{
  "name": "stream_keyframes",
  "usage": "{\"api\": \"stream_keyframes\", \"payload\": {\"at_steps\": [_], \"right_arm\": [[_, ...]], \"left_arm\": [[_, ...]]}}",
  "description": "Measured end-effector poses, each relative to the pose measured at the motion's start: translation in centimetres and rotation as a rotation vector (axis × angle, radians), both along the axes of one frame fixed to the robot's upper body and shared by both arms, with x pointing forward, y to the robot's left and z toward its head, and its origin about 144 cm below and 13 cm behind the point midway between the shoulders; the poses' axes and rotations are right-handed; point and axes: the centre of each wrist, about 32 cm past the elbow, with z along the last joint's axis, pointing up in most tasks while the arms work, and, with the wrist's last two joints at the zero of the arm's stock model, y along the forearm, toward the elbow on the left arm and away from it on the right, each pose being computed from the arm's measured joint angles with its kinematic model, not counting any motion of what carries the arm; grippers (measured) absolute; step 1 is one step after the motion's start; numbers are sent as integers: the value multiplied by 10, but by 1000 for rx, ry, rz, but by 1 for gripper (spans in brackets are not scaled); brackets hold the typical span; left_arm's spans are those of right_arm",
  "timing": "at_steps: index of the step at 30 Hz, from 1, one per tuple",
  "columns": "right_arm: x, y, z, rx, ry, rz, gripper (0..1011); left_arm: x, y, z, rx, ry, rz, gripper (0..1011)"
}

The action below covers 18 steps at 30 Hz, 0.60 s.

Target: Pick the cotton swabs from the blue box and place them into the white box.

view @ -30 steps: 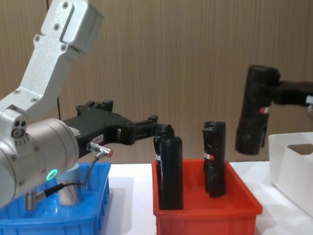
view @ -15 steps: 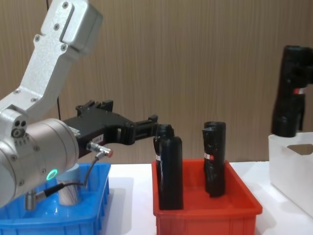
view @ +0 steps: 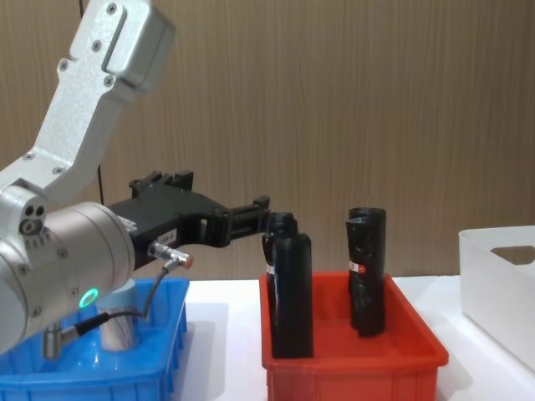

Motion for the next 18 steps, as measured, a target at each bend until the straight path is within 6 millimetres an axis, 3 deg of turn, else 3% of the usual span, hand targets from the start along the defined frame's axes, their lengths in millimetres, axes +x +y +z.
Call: {"api": "stream_keyframes", "payload": {"at_steps": [2,18], "right_arm": [[-1,-4,0,-4,11,-38,352],[-7,-30,-2,-26,71,-237,850]], "left_arm": [[0,0,0,0,0,0,1000],[0,0,0,0,0,0,1000]]}}
